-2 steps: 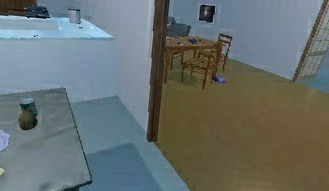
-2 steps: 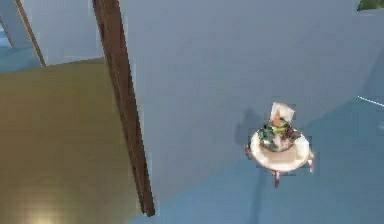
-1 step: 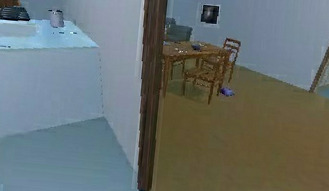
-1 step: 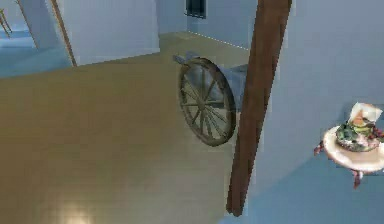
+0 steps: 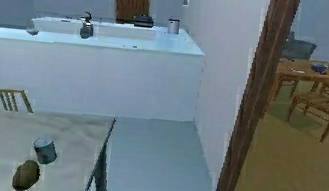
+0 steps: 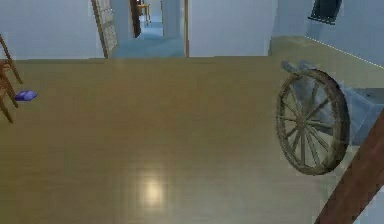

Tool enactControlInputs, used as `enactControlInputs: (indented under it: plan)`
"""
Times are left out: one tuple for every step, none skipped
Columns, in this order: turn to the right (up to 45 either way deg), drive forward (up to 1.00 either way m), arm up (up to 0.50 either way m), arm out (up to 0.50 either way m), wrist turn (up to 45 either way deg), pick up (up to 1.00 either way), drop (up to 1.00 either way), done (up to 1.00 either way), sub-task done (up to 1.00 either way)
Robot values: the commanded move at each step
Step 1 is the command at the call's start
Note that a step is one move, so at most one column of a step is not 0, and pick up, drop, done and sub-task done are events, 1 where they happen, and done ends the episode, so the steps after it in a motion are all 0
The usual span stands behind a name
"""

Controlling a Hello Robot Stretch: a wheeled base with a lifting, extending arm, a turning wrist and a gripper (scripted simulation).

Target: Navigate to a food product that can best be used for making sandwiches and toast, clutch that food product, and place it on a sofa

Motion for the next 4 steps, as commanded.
enactControlInputs:
  plan:
    - [0.0, 1.0, 0.0, 0.0, 0.0, 0.0, 0.0, 0.0, 0.0]
    - [-12.0, 0.0, 0.0, 0.0, 0.0, 0.0, 0.0, 0.0, 0.0]
    - [0.0, 0.2, 0.0, 0.0, 0.0, 0.0, 0.0, 0.0, 0.0]
    - [-36.0, 0.0, 0.0, 0.0, 0.0, 0.0, 0.0, 0.0, 0.0]
